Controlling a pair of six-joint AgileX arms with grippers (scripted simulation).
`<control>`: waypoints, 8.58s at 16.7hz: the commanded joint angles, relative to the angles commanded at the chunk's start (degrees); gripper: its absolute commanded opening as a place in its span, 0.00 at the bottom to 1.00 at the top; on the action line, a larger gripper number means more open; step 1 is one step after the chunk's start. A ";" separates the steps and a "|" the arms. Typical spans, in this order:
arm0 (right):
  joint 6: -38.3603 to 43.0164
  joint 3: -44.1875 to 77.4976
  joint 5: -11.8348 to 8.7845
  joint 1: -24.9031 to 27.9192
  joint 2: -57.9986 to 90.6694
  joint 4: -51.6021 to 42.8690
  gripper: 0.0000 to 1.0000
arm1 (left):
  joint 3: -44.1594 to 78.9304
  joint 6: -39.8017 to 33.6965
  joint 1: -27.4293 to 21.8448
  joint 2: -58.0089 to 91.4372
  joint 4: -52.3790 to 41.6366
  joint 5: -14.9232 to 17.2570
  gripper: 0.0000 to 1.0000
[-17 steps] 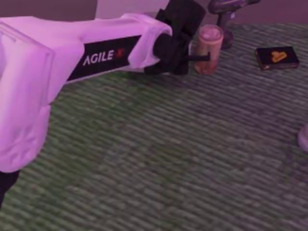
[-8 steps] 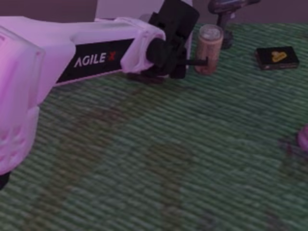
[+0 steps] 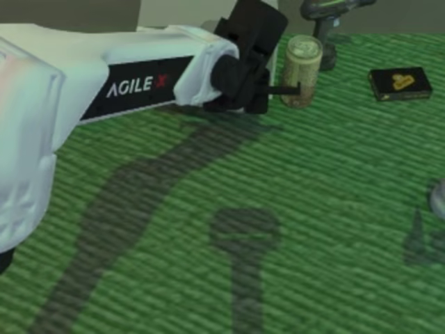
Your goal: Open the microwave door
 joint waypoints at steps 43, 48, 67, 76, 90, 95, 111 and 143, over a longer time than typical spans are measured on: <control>0.00 0.00 0.00 0.00 0.00 0.00 1.00 | -5.44 3.95 0.62 -3.22 3.33 2.92 0.00; 0.00 0.00 0.00 0.00 0.00 0.00 1.00 | -5.24 3.69 0.12 -3.07 3.35 3.31 0.00; 0.00 0.00 0.00 0.00 0.00 0.00 1.00 | -9.83 7.51 1.32 -5.89 5.88 5.68 0.00; 0.00 0.00 0.00 0.00 0.00 0.00 1.00 | -9.83 7.51 1.32 -5.89 5.88 5.68 0.00; 0.00 0.00 0.00 0.00 0.00 0.00 1.00 | -13.78 11.06 2.15 -8.36 8.01 8.54 0.00; 0.00 0.00 0.00 0.00 0.00 0.00 1.00 | -13.78 11.06 2.15 -8.36 8.01 8.54 0.00; 0.00 0.00 0.00 0.00 0.00 0.00 1.00 | -13.78 11.06 2.15 -8.36 8.01 8.54 0.00; 0.00 0.00 0.00 0.00 0.00 0.00 1.00 | -17.51 14.84 3.17 -10.76 9.84 11.69 0.00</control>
